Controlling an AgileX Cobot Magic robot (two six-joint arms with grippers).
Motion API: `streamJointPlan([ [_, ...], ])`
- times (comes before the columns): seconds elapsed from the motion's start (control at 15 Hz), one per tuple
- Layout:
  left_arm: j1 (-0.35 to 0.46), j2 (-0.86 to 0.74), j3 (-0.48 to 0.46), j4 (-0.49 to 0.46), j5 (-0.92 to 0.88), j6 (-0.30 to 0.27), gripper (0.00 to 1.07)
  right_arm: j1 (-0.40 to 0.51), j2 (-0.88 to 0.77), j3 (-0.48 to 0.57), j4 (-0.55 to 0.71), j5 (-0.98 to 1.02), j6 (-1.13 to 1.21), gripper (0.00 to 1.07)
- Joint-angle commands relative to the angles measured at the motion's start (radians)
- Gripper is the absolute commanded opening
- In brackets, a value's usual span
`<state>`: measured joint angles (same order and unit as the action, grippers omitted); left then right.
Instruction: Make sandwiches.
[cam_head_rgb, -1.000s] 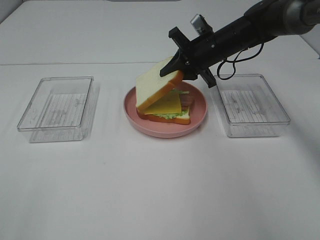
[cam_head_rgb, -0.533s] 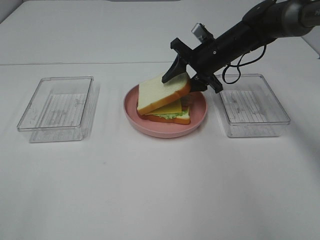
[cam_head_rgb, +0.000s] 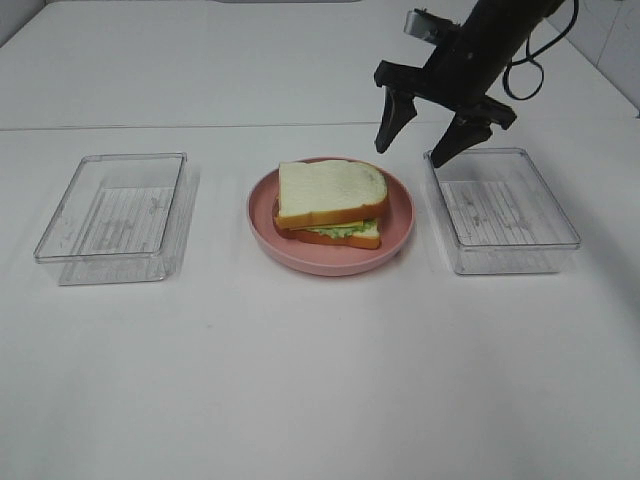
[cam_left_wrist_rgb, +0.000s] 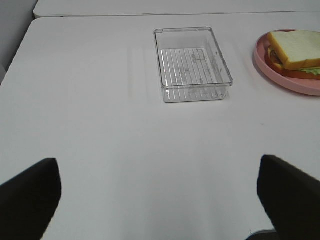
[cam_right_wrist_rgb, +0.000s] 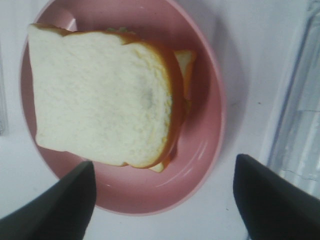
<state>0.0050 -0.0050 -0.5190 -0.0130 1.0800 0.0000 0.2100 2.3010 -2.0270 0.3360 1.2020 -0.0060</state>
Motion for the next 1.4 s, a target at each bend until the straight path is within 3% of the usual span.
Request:
streamJointPlan([
  [0.07,-0.007,-0.023,0.002,-0.010,-0.010,0.000,1.00,0.002,-0.005,-0.068,-0.080,0.085,0.061,0.76],
  [0.13,-0.007,-0.023,0.002,-0.010,-0.010,0.000,1.00,0.012,-0.005,-0.132,-0.160,0.133,0.068,0.82],
  [0.27,-0.007,-0.023,0.002,-0.010,-0.010,0.000,1.00,0.016,-0.030,-0.152,-0.251,0.133,0.119,0.89],
  [0.4,-0.007,-0.023,0.002,-0.010,-0.010,0.000,1.00,0.007,-0.050,-0.152,-0.298,0.133,0.115,0.89],
  [0.53,-0.007,-0.023,0.002,-0.010,-0.010,0.000,1.00,-0.069,-0.095,-0.151,-0.381,0.133,0.091,0.89],
  [0.8,-0.007,-0.023,0.002,-0.010,-0.010,0.000,1.00,-0.177,-0.228,-0.093,-0.360,0.133,0.097,0.88],
  [0.93,-0.007,-0.023,0.002,-0.010,-0.010,0.000,1.00,-0.173,-0.330,0.010,-0.380,0.133,0.099,0.88],
  [1.13,-0.007,-0.023,0.002,-0.010,-0.010,0.000,1.00,-0.173,-0.677,0.399,-0.387,0.104,0.119,0.88],
  [1.2,-0.007,-0.023,0.002,-0.010,-0.010,0.000,1.00,-0.173,-0.725,0.448,-0.387,0.084,0.119,0.88],
  [1.27,-0.007,-0.023,0.002,-0.010,-0.010,0.000,1.00,-0.173,-0.909,0.620,-0.387,0.000,0.118,0.87],
  [1.4,-0.007,-0.023,0.002,-0.010,-0.010,0.000,1.00,-0.173,-1.147,0.819,-0.387,-0.064,0.114,0.87],
])
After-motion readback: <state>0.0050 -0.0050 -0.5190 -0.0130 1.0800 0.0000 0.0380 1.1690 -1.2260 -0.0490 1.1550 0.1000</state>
